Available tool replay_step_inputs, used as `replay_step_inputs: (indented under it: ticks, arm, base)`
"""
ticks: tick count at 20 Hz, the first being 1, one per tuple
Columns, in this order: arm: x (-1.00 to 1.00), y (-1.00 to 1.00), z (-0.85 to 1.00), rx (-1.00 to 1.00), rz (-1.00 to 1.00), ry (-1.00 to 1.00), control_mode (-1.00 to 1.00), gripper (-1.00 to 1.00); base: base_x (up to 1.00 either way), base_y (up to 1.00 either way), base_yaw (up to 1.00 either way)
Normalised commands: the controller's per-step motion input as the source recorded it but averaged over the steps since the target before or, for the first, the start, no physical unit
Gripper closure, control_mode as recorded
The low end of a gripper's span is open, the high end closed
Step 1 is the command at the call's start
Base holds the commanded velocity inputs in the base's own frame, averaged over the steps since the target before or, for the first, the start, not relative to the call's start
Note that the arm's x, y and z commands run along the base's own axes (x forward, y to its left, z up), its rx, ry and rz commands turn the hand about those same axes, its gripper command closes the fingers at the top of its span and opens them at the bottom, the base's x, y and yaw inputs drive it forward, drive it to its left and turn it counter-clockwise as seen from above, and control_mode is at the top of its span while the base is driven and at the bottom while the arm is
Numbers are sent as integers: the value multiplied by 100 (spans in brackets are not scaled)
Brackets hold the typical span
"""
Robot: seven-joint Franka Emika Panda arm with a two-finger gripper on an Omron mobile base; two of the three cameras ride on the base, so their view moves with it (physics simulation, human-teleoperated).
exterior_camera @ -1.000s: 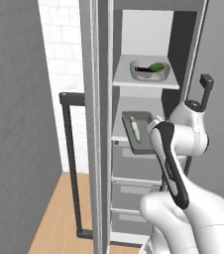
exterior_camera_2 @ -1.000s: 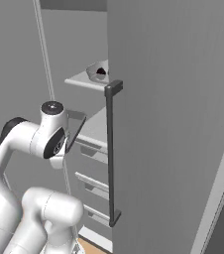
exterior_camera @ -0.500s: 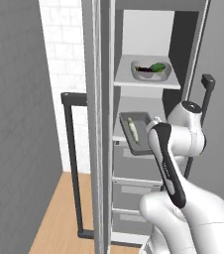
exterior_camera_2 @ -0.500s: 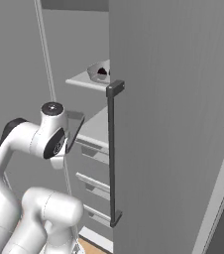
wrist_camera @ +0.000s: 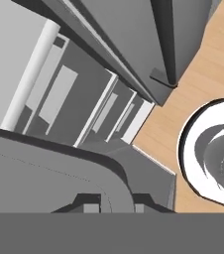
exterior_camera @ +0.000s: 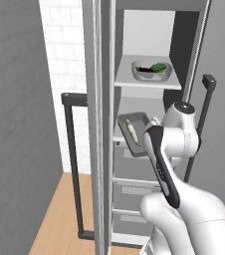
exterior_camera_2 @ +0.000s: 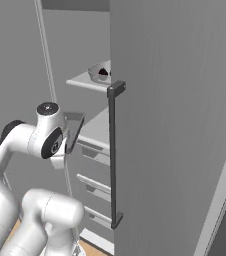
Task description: Take the meat container that has the fish and place it on the second highest rack of the freezer. Then take the vegetable container that has the broccoli and eggplant and place it on the highest rack of the freezer.
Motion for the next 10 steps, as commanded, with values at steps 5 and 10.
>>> replay_step_inputs:
  ticks: [5, 10]
  arm:
    - [40, -19, -3, -2, -10, 0, -100, 100]
    - [54, -35, -15, 0, -11, 0, -100, 100]
  base:
    - [0, 0, 0]
    - [0, 0, 0]
